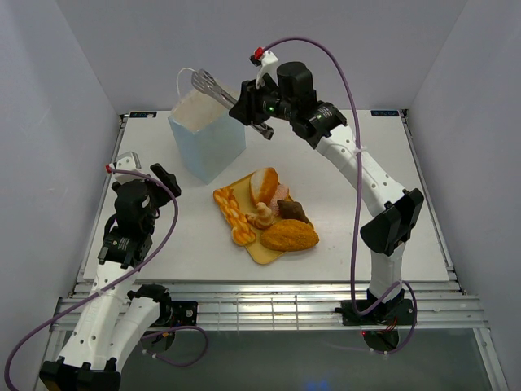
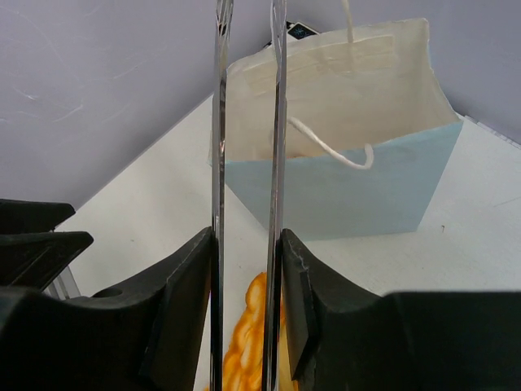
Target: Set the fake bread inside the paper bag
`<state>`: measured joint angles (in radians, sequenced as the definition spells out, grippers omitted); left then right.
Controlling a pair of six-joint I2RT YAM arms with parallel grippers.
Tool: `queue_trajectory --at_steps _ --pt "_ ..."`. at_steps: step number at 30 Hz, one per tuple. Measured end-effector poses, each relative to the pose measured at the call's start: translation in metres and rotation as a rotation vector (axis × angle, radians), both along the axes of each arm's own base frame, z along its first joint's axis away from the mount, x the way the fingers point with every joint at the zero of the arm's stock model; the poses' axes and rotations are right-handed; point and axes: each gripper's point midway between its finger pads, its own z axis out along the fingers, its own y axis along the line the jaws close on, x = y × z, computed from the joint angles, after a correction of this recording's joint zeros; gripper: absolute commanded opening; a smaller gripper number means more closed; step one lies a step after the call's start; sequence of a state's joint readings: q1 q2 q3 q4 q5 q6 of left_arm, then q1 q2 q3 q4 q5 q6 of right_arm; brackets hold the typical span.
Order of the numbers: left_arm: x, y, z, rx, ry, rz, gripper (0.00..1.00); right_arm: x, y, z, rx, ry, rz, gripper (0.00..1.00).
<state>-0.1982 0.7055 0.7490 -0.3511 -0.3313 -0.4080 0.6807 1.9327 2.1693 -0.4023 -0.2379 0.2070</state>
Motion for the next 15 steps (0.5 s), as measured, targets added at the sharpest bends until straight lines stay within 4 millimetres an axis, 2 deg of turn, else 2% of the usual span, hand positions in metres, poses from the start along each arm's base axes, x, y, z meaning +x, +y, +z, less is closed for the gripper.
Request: queue_trajectory --at_steps 15 --pt "0.0003 -0.0003 -0.0008 0.003 0.003 -0.003 0.90 -0.0030 -0.0039 0.0015 -0.002 0.008 0.010 0.42"
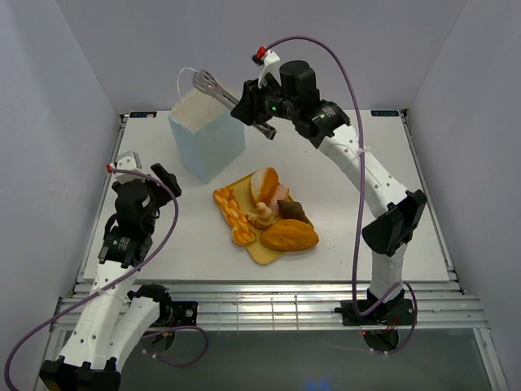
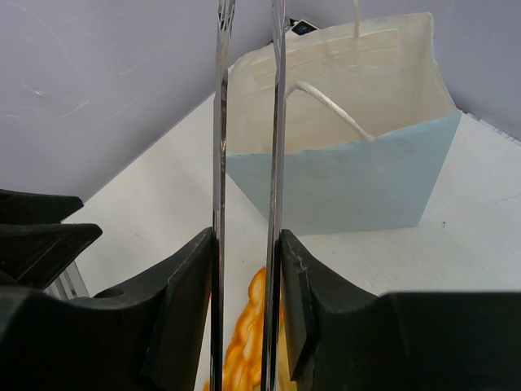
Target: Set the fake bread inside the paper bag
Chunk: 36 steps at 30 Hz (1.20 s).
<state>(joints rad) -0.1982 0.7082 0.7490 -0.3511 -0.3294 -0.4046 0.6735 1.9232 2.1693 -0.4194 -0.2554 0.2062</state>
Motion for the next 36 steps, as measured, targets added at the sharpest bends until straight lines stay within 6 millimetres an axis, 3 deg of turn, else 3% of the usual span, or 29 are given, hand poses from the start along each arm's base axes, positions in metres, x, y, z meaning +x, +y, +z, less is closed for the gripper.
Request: queue_trajectory --at_steps 7,13,17,21,29,32,36 --pt "0.000 0.000 -0.001 0.005 0.004 -0.001 0.90 -0.027 -0.022 0.026 0.002 -0.026 0.005 0.41" --pt "0.000 0.001 -0.001 0.006 0.004 0.002 0.90 -0.073 -0.060 0.064 0.028 -0.097 0.005 0.41" --pt "0.000 0.001 -0.001 0.008 0.003 0.004 0.90 -0.108 -0.090 0.063 0.029 -0.120 0.007 0.41" --pt "0.000 0.002 0.000 0.011 0.000 0.005 0.90 -0.131 -0.111 0.027 -0.012 -0.077 -0.004 0.41" --pt "-0.002 0.000 0.004 0.007 -0.014 -0.008 0.90 -0.152 -0.148 -0.095 -0.187 0.097 -0.089 0.43" --pt "-0.004 0.000 0.007 0.004 -0.025 -0.010 0.90 -0.153 -0.160 -0.124 -0.229 0.148 -0.145 0.44" --pt "-0.004 -0.002 0.007 0.002 -0.025 -0.020 0.90 -0.150 -0.170 -0.149 -0.260 0.206 -0.221 0.46"
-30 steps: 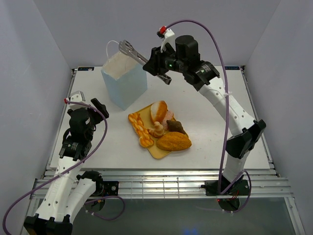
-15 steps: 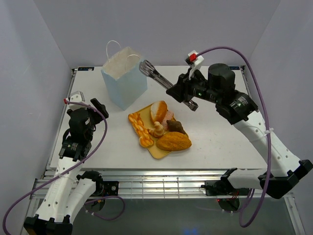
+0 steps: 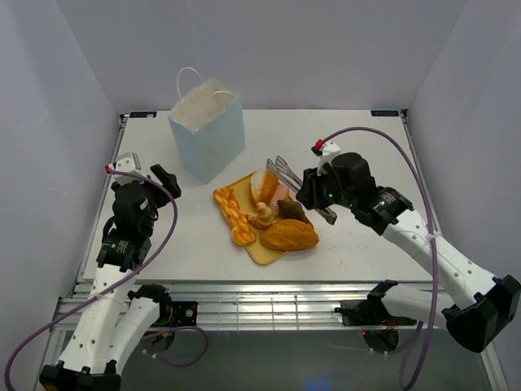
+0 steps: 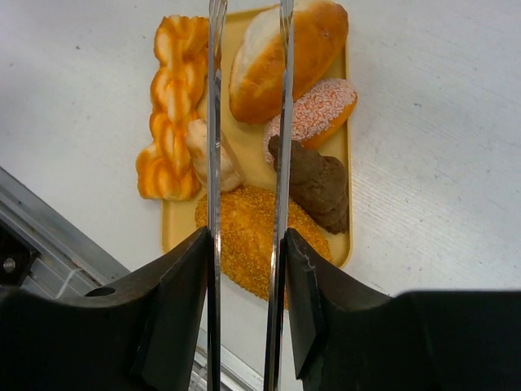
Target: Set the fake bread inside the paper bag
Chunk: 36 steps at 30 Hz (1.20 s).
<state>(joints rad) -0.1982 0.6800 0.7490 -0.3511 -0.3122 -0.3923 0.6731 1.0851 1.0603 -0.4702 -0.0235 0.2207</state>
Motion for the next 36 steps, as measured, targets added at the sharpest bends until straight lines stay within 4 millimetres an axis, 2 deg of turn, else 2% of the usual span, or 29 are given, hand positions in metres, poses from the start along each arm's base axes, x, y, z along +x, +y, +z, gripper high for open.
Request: queue_trajectory --at_steps 6,12,21,36 --pt "0.000 -0.003 -0.001 -0.003 0.003 -0.014 0.90 0.010 -0.003 -0.008 0.008 0.031 -0.081 0.51" --pt "0.001 -0.005 -0.001 -0.006 0.005 -0.026 0.90 0.019 -0.003 -0.016 0.027 0.074 -0.143 0.63" --pt "0.000 -0.006 -0.001 -0.007 0.005 -0.035 0.90 0.030 -0.002 -0.040 0.060 0.165 -0.211 0.67" --pt "0.000 -0.008 -0.001 -0.008 0.006 -0.046 0.90 0.041 0.014 -0.055 0.128 0.244 -0.233 0.70"
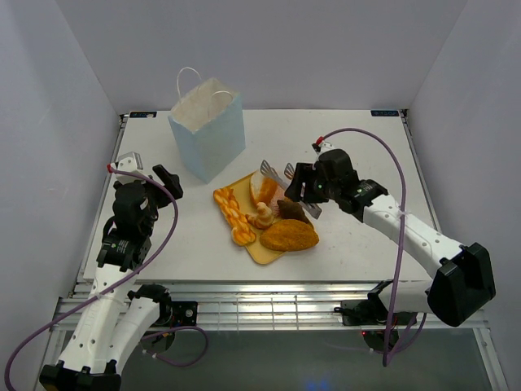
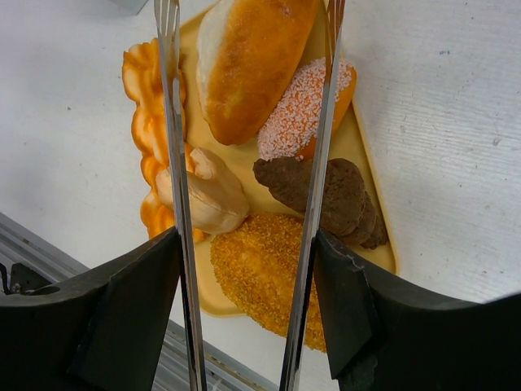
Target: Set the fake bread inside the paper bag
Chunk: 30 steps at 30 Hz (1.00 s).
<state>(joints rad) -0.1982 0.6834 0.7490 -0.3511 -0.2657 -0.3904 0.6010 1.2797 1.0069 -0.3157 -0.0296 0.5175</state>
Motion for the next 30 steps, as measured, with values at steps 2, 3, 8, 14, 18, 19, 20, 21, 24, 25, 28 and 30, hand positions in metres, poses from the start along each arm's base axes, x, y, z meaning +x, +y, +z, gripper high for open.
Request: queue_trajectory --at_steps 2,3,8,14,18,19,20,21,24,25,28,30 --pt "0.000 -0.001 0.000 -0.001 0.000 -0.004 0.90 0.000 -0.001 -0.006 -0.004 0.013 -0.005 0.70" --pt "0.000 -0.001 0.000 -0.001 0.000 -0.005 0.90 0.000 -0.001 -0.009 -0.005 0.020 -0.007 0.70" --pt "0.000 -0.002 0.000 -0.003 0.001 -0.013 0.90 0.000 0.001 -0.021 -0.005 0.054 -0.014 0.70" --pt "0.000 -0.003 0.000 -0.003 0.000 -0.015 0.90 0.001 0.007 -0.031 0.013 0.079 -0.001 0.70" --pt "0.000 -0.003 0.000 -0.003 0.000 -0.015 0.90 0.002 0.014 -0.032 0.040 0.085 0.011 0.68" --pt "0.000 -0.003 0.000 -0.003 0.000 -0.015 0.90 0.003 0.016 -0.033 0.046 0.087 0.015 0.67" --pt "0.000 -0.003 0.000 -0.003 0.000 -0.016 0.90 0.003 0.018 -0.034 0.053 0.090 0.019 0.67" --pt "0.000 -0.003 0.000 -0.003 -0.001 -0.016 0.90 0.003 0.020 -0.034 0.060 0.094 0.023 0.67" --pt "-0.001 -0.003 0.001 -0.004 -0.002 -0.017 0.90 0.003 0.025 -0.036 0.080 0.104 0.031 0.66" --pt "-0.001 -0.003 0.001 -0.004 -0.004 -0.018 0.90 0.003 0.026 -0.037 0.082 0.107 0.033 0.64" --pt "-0.001 -0.003 0.002 -0.005 -0.006 -0.019 0.90 0.004 0.028 -0.039 0.090 0.113 0.040 0.60" --pt "-0.001 -0.003 0.002 -0.006 -0.008 -0.019 0.90 0.004 0.030 -0.041 0.094 0.122 0.046 0.57"
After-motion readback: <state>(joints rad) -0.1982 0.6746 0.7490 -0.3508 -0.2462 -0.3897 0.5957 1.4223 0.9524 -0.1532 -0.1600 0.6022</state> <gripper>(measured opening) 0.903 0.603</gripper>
